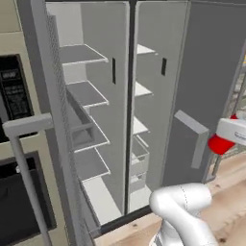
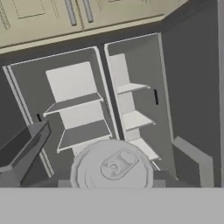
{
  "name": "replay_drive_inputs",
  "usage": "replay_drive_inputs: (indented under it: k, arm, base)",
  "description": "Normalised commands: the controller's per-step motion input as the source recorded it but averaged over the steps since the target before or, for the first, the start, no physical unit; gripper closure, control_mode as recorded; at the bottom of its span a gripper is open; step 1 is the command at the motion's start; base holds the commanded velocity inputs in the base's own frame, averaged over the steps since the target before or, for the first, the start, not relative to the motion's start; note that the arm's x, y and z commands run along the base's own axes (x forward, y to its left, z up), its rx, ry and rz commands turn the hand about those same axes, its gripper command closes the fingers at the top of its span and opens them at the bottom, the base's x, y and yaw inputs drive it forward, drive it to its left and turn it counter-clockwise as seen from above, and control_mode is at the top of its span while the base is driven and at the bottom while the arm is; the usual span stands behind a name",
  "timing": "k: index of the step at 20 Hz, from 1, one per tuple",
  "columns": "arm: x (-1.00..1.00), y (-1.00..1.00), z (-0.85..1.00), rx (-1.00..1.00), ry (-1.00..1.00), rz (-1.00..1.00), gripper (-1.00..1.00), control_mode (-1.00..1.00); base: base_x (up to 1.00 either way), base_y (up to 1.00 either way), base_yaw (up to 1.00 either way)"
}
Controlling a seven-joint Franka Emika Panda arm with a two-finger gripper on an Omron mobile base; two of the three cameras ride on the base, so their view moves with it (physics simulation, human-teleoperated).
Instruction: Open the fridge, grab two sodas, and place both sodas inside the bowl with ice on the dining counter.
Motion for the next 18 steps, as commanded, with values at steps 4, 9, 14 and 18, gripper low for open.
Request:
replay_drive_inputs:
  k: [4,9,14,18]
  arm:
    - [0.0,0.0,0.0,0.0,0.0,0.0,1.0,1.0]
    - [0.0,0.0,0.0,0.0,0.0,0.0,1.0,1.0]
    - [0.0,0.0,0.0,0.0,0.0,0.0,1.0,1.0]
    - [0.0,0.0,0.0,0.0,0.0,0.0,1.0,1.0]
  base:
    - [-0.64,0.05,-0.6]
    - [-0.72,0.0,-0.53]
    - [-0.6,-0.15,-0.46]
    - [-0.21,-0.52,-0.42]
